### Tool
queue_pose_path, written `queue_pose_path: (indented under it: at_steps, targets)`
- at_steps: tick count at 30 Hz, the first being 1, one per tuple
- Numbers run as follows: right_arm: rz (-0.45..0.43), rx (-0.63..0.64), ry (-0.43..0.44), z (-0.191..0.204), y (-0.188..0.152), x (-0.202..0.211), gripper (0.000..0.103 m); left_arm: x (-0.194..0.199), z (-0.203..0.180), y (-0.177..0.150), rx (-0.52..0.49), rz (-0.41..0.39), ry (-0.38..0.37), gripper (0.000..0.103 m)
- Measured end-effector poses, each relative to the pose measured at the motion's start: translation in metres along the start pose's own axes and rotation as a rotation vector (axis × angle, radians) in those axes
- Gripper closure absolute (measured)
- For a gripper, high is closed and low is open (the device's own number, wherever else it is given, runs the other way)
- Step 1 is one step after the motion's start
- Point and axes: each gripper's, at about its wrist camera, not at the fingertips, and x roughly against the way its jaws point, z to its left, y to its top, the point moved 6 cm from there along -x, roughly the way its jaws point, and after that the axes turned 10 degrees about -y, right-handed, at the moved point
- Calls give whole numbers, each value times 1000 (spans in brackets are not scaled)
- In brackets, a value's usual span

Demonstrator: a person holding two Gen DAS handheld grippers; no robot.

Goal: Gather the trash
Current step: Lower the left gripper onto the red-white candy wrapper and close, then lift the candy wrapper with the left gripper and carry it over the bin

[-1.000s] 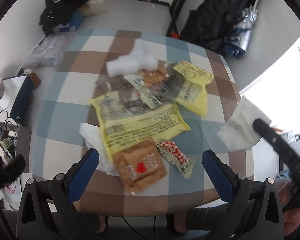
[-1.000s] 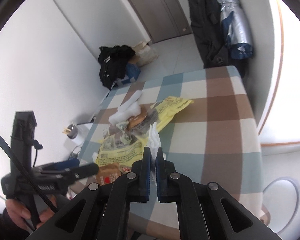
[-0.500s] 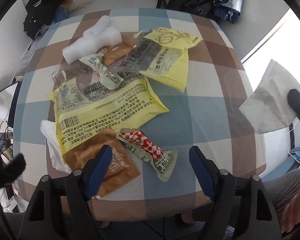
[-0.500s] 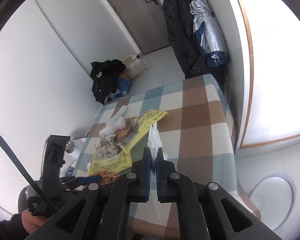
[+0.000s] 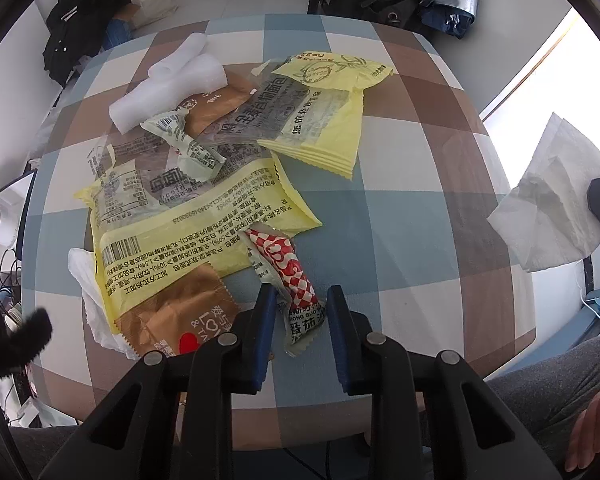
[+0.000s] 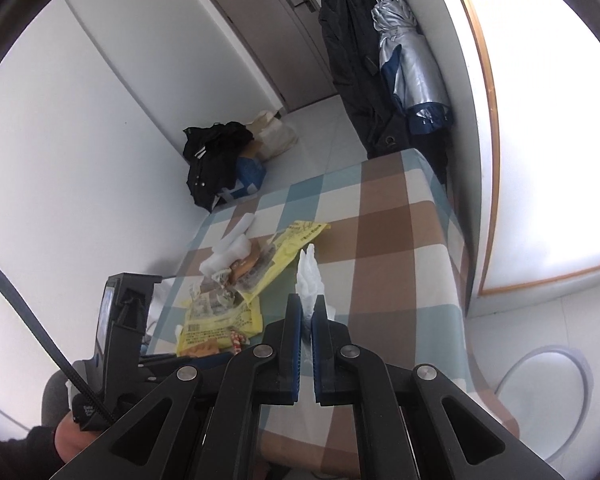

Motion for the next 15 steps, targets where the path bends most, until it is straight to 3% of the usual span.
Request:
queue_pose_path:
  at_steps: [15]
  targets:
    - [-21, 6, -9, -3, -3, 9, 99, 15, 0, -13, -39, -4, -44, 91]
